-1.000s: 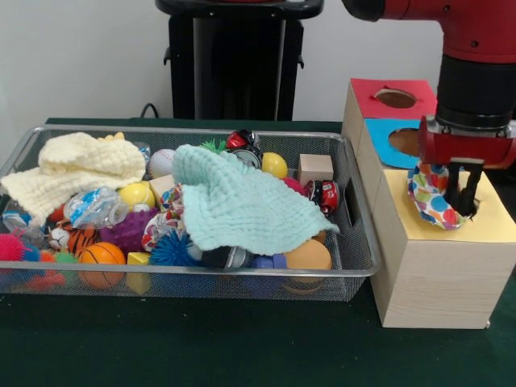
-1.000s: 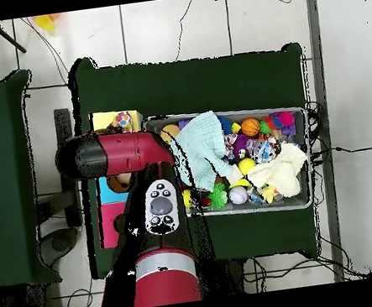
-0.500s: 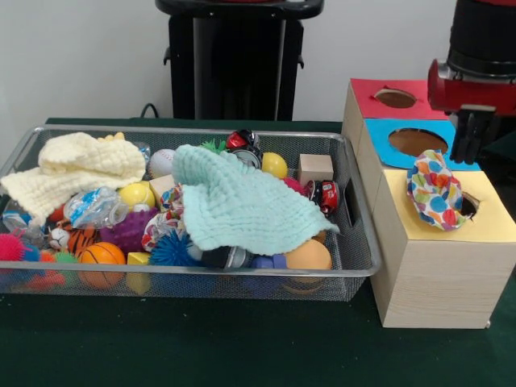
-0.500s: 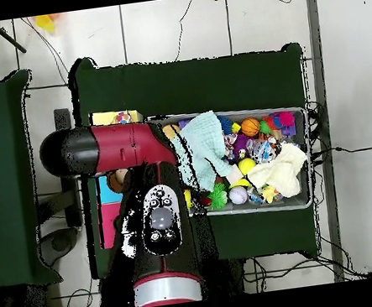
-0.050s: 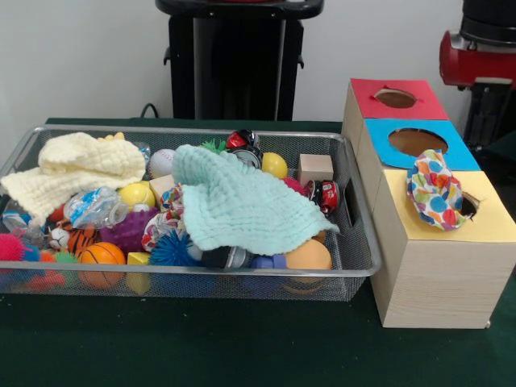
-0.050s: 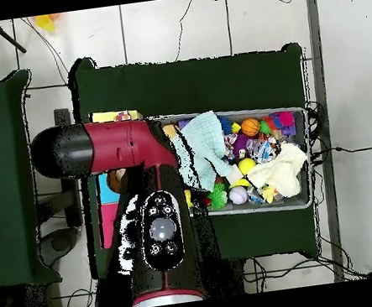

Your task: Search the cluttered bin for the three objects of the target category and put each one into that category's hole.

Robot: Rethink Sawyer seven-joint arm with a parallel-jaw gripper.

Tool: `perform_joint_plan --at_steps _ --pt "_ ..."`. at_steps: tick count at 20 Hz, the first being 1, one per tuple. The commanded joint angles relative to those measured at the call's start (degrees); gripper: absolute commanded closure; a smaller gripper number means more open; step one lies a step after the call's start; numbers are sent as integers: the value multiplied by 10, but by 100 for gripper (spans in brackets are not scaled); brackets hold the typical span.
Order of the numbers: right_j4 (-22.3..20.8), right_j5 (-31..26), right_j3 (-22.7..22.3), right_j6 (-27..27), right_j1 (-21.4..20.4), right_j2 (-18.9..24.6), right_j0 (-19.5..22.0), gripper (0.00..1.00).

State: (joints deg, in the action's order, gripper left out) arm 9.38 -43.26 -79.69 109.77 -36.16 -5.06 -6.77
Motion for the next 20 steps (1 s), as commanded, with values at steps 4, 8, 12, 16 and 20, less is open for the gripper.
perform_joint_plan --at_steps 4,8,12,16,20 --pt "-12 -24 -31 22 -6 33 47 100" --pt "-18 -4 -42 10 -1 42 59 100" --pt "-25 10 -43 4 6 47 70 100" --pt "-33 21 -46 1 13 50 74 100" --pt "-38 67 -50 -1 38 62 85 100"
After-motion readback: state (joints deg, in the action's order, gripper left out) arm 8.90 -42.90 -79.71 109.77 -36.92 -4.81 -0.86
